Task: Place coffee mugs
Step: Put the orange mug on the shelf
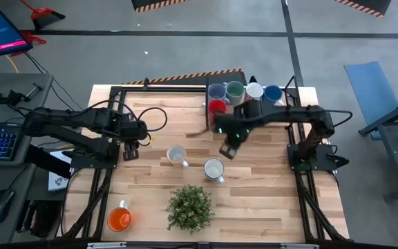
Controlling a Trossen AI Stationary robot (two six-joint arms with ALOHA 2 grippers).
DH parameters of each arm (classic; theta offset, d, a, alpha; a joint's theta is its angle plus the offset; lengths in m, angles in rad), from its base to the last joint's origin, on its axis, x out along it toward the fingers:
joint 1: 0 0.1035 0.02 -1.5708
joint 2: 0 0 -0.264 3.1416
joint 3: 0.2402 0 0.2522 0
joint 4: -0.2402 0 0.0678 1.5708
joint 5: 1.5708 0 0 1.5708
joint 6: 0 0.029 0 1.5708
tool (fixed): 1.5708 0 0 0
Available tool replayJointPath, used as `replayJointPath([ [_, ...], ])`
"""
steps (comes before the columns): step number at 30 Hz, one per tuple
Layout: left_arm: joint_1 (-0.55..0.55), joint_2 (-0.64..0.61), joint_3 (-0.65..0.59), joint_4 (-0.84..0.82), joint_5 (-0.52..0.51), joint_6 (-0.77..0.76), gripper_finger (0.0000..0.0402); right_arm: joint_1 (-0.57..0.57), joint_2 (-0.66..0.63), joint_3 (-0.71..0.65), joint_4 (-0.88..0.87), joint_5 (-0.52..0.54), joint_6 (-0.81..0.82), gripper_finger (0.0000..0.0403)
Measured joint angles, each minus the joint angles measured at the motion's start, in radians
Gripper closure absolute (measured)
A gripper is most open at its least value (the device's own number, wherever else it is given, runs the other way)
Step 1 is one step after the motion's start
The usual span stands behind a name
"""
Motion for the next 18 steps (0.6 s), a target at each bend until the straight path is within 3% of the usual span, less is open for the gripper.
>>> replayJointPath([
  [4,-0.018,0.0,0.0,0.0,0.145,-0.054,0.0263,0.102,-0.002,-0.008,-0.039,0.09,0.059,0.032],
  [7,-0.062,0.0,0.0,0.0,0.195,-0.109,0.0263,0.173,-0.008,-0.028,-0.043,0.142,0.08,0.032],
  [13,-0.228,0.0,0.0,0.015,0.198,-0.251,0.0263,0.314,-0.037,-0.162,-0.047,0.299,0.243,0.032],
  [18,-0.397,0.001,0.0,0.1,0.198,-0.446,0.0263,0.419,-0.057,-0.341,-0.046,0.331,0.435,0.032],
])
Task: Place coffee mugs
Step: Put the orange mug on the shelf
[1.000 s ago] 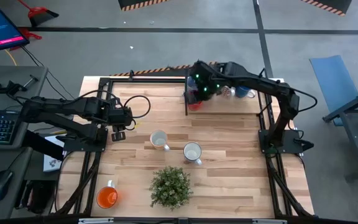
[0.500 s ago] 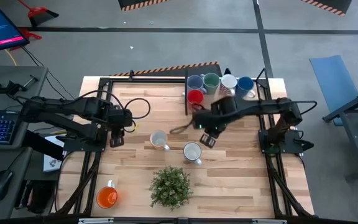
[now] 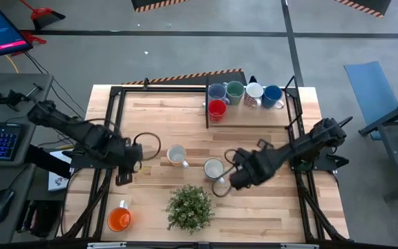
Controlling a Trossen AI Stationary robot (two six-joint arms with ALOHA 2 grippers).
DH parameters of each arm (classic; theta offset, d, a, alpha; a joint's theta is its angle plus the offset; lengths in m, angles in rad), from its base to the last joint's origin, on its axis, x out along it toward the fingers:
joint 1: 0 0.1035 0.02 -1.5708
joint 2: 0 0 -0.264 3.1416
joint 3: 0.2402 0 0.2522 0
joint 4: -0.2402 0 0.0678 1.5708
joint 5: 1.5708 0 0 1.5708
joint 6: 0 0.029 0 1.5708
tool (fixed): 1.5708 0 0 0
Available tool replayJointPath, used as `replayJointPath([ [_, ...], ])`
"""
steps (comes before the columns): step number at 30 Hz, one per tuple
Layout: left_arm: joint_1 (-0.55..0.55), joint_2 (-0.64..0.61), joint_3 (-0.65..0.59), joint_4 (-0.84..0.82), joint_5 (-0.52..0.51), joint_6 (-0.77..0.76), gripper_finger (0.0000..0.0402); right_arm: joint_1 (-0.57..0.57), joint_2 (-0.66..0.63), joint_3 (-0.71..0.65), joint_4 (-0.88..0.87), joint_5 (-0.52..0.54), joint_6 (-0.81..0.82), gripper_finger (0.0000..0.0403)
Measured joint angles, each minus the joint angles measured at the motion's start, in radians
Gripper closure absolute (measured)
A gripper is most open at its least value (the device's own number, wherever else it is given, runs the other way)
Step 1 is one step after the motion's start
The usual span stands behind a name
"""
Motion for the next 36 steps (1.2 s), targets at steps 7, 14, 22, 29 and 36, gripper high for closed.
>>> replayJointPath([
  [7,-0.211,0.0,0.0,0.034,-0.001,-0.289,0.0263,0.154,-0.011,-0.226,-0.002,0.095,0.472,0.032],
  [14,-0.363,0.021,0.0,0.032,-0.006,-0.521,0.0268,0.297,-0.011,-0.334,-0.001,0.15,0.841,0.032],
  [22,-0.483,0.177,0.0,0.093,0.002,-0.422,0.027,0.379,-0.011,-0.364,0.0,0.063,0.934,0.032],
  [29,-0.521,0.277,0.0,0.149,0.023,-0.409,0.027,0.386,-0.011,-0.364,0.007,0.054,0.933,0.032],
  [36,-0.549,0.292,0.0,0.227,0.03,-0.436,0.027,0.386,-0.011,-0.364,0.015,0.053,0.931,0.032],
])
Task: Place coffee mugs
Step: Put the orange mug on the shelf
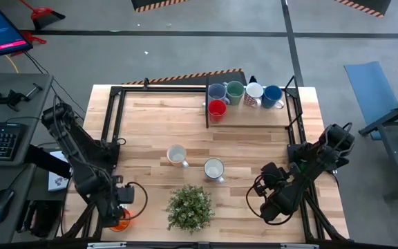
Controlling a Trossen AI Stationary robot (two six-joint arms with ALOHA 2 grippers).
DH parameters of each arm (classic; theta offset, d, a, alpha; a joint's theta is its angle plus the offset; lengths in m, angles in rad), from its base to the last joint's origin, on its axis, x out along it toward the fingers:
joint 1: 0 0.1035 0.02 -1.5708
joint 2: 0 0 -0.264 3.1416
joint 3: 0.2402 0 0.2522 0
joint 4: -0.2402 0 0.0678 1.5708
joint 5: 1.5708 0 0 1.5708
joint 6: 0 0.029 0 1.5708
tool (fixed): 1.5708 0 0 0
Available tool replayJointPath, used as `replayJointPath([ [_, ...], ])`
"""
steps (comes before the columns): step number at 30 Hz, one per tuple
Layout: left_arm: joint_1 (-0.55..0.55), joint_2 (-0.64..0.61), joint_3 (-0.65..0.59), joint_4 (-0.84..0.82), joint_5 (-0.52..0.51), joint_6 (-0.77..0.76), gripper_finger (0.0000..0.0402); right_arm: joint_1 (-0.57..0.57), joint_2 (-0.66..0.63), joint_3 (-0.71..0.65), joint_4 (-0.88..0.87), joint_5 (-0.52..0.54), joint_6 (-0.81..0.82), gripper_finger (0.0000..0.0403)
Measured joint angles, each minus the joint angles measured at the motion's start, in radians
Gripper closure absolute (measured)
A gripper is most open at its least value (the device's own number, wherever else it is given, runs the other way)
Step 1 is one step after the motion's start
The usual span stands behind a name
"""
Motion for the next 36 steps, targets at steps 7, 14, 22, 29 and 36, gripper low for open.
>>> replayJointPath([
  [7,-0.025,0.004,0.0,0.012,-0.015,-0.022,0.027,0.0,0.0,0.0,0.006,0.0,-0.001,0.032],
  [14,-0.03,0.031,0.0,0.028,-0.057,-0.034,0.027,0.0,0.0,0.0,0.022,0.0,-0.001,0.032],
  [22,-0.03,0.143,0.0,0.052,-0.059,-0.008,0.027,0.0,0.0,0.0,0.022,0.0,-0.001,0.032],
  [29,-0.03,0.228,0.0,0.053,-0.059,-0.037,0.027,0.0,0.0,0.0,0.022,0.0,-0.002,0.032],
  [36,-0.029,0.248,0.0,0.056,-0.049,-0.043,0.0273,0.0,0.0,0.0,0.023,0.0,-0.005,0.032],
])
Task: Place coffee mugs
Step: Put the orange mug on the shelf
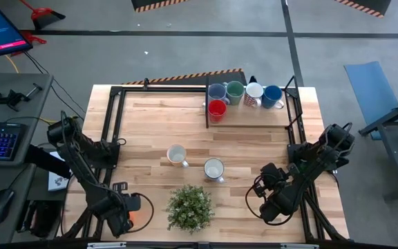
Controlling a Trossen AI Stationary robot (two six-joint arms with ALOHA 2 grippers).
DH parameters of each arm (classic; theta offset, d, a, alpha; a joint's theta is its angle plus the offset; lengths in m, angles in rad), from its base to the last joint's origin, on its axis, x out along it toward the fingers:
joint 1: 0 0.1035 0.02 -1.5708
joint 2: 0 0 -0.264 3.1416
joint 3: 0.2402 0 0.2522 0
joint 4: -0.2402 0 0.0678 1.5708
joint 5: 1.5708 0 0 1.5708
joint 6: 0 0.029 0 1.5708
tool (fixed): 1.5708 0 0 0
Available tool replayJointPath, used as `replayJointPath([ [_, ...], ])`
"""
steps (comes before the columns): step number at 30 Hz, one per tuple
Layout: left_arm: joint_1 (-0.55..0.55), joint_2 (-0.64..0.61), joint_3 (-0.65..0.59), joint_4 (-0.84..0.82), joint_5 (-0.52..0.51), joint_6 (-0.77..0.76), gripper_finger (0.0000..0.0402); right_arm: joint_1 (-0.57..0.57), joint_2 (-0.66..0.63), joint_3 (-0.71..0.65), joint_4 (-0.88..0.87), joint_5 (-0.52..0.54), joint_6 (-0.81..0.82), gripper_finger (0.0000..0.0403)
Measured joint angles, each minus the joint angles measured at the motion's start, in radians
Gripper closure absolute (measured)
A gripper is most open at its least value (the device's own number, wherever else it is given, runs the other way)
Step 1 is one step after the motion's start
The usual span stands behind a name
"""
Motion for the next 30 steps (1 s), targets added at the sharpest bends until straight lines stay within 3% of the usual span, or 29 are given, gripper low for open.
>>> replayJointPath([
  [3,0.0,0.0,0.0,-0.001,0.022,-0.013,0.0294,0.0,0.0,0.0,0.003,0.0,0.0,0.032],
  [8,0.0,0.0,0.0,-0.007,0.038,-0.066,0.0384,0.0,0.0,0.0,0.003,0.0,-0.002,0.032],
  [14,-0.001,-0.005,0.001,-0.016,-0.038,-0.178,0.0394,0.0,0.0,0.0,0.003,0.0,-0.019,0.032],
  [21,0.001,-0.099,0.0,-0.075,-0.295,-0.359,0.0396,0.0,0.0,0.0,0.003,0.0,-0.015,0.032],
  [25,0.009,-0.185,0.0,-0.207,-0.388,-0.438,0.0396,0.0,0.0,0.0,0.005,0.001,-0.014,0.032],
  [30,0.1,-0.288,0.0,-0.291,-0.571,-0.405,0.0396,0.0,0.0,0.0,0.018,0.039,0.047,0.032],
])
